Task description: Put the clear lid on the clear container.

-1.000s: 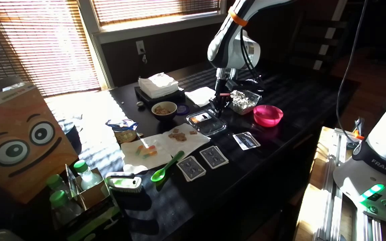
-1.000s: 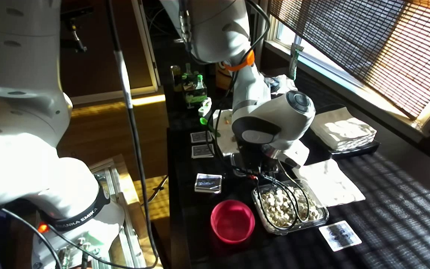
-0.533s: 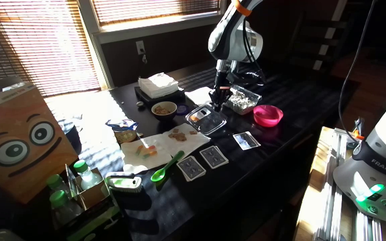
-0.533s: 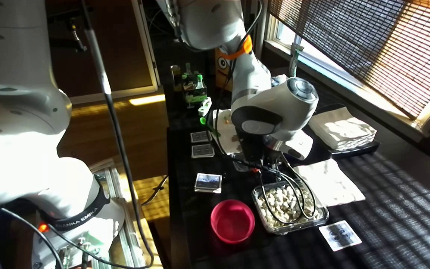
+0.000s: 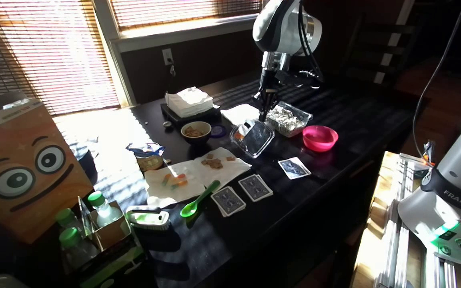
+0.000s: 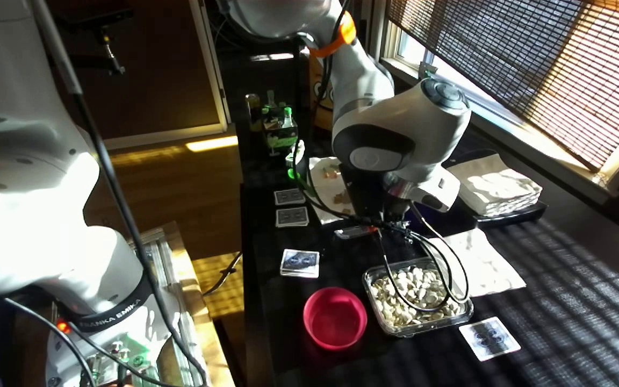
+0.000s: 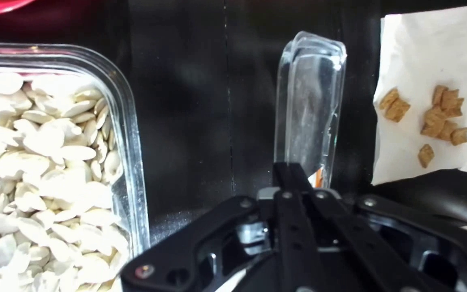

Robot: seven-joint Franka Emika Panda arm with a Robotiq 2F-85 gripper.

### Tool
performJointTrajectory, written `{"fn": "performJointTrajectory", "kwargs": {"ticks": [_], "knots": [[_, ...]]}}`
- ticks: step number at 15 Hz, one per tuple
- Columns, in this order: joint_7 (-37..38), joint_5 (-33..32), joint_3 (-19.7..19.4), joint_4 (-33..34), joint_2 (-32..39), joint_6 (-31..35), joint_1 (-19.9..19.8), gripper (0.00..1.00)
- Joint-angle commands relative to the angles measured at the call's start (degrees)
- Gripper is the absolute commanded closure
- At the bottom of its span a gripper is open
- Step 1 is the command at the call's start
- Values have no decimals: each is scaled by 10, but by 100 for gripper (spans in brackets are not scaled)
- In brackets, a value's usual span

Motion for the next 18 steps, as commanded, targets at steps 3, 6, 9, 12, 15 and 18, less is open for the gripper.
{"fn": "performJointTrajectory", "kwargs": {"ticks": [3, 6, 9, 12, 15, 18], "knots": [[-2, -4, -32, 1, -23, -22, 23, 99], [-2, -7, -37, 1, -29, -27, 25, 99], [-18, 11, -42, 5, -36, -28, 14, 100], [-36, 22, -59, 7, -50, -38, 1, 100], [-70, 37, -71, 17, -58, -63, -9, 100], [-110, 60, -80, 28, -64, -105, -15, 100]]}}
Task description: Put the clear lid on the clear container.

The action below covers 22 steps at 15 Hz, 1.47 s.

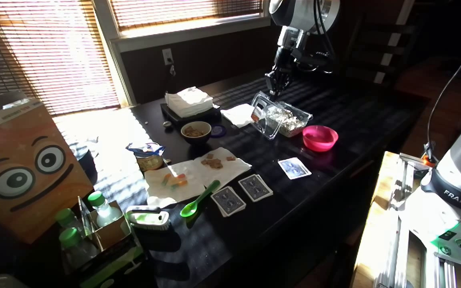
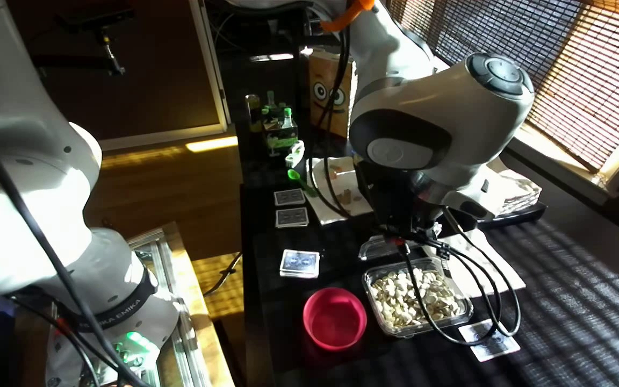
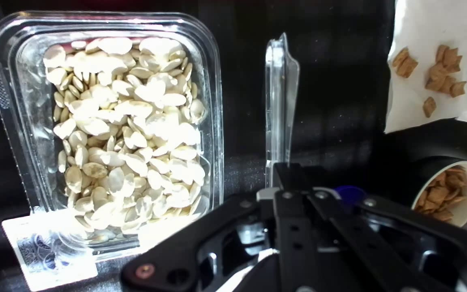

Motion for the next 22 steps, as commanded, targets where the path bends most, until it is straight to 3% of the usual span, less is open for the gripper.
{"fn": "performJointTrajectory", "kwargs": {"ticks": [1, 11, 22], "knots": [[-52, 37, -10, 14, -15, -57, -8, 100], [-117, 55, -66, 72, -8, -160, -42, 100], [-114, 29, -80, 109, 20, -187, -46, 100]]}}
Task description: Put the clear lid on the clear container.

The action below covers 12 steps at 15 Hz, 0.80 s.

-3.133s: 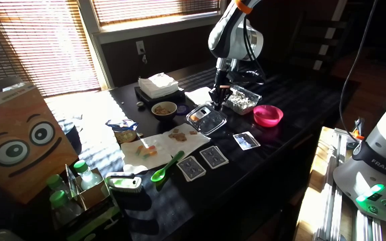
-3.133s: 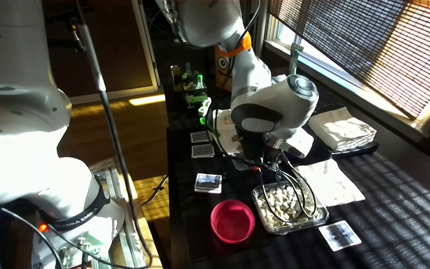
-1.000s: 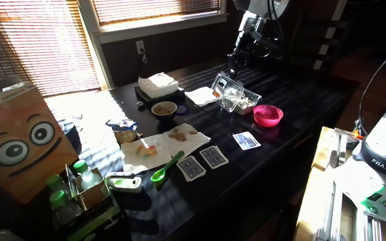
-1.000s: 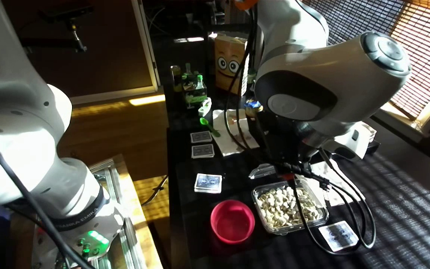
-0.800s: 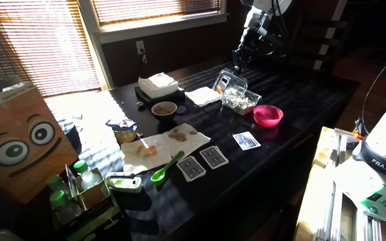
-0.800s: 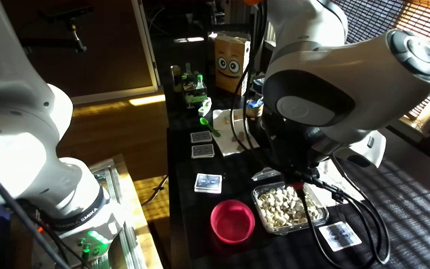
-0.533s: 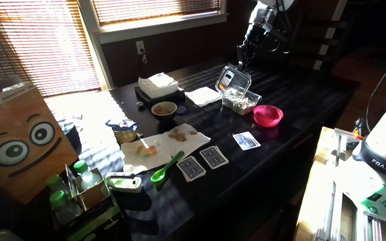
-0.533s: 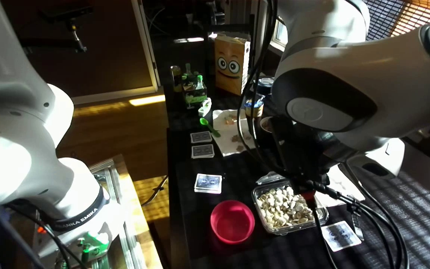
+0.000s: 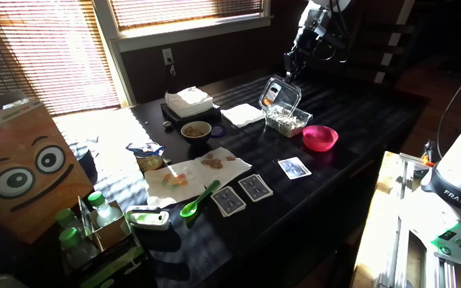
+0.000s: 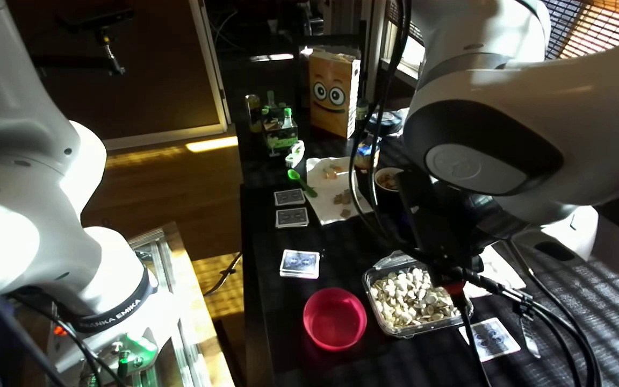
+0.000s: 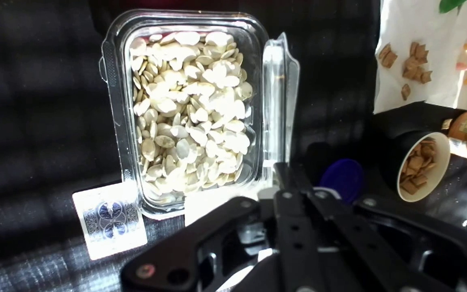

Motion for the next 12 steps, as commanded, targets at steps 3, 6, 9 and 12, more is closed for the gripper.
{"fn": "performJointTrajectory", "kwargs": {"ticks": [3, 6, 9, 12], "knots": [[-11, -21, -2, 28, 18, -38, -4, 100], [-11, -33, -3, 34, 23, -48, -4, 100], [-9, -48, -3, 40, 29, -54, -4, 100], [-2, -60, -4, 44, 37, -49, -3, 100]]}}
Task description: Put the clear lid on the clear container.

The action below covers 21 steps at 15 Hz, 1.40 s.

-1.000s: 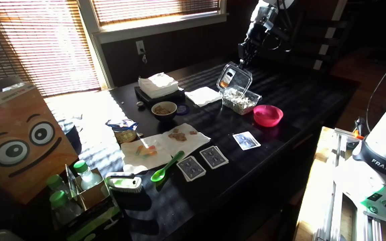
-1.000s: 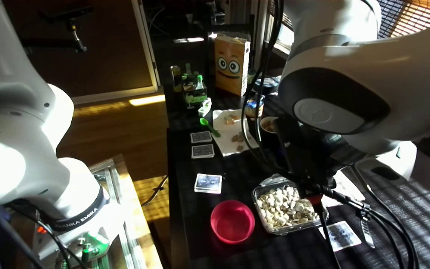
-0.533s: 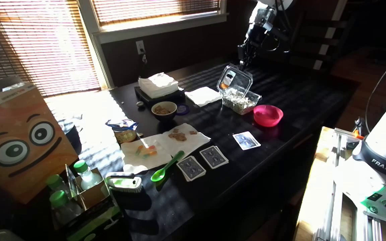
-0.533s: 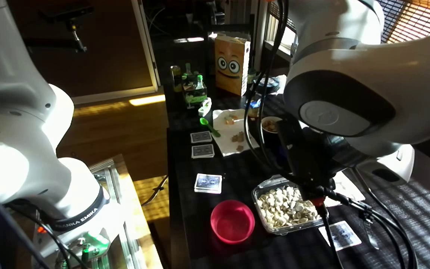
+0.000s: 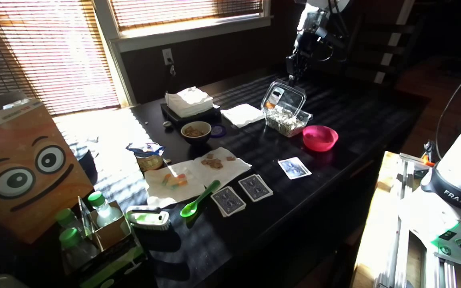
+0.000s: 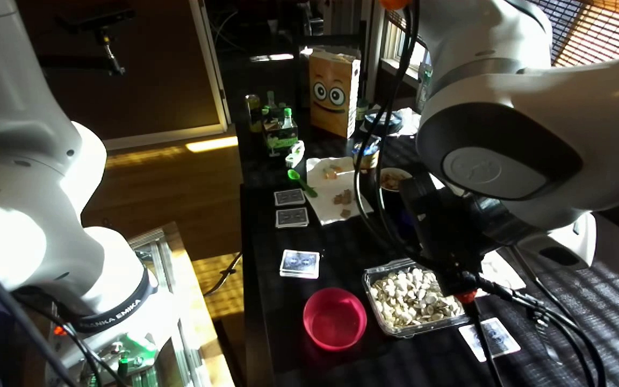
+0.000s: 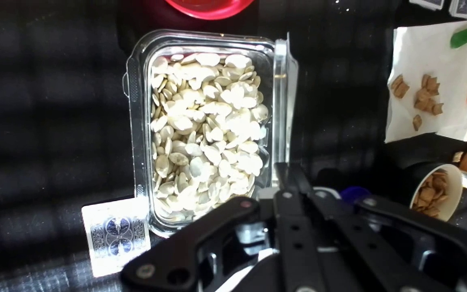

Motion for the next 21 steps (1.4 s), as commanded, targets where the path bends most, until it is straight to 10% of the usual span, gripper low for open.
{"fn": "performJointTrajectory", "kwargs": {"ticks": [1, 21], "knots": [[5, -23, -1, 22, 17, -15, -3, 100], [72, -96, 3, 43, 75, 43, -4, 100]]}}
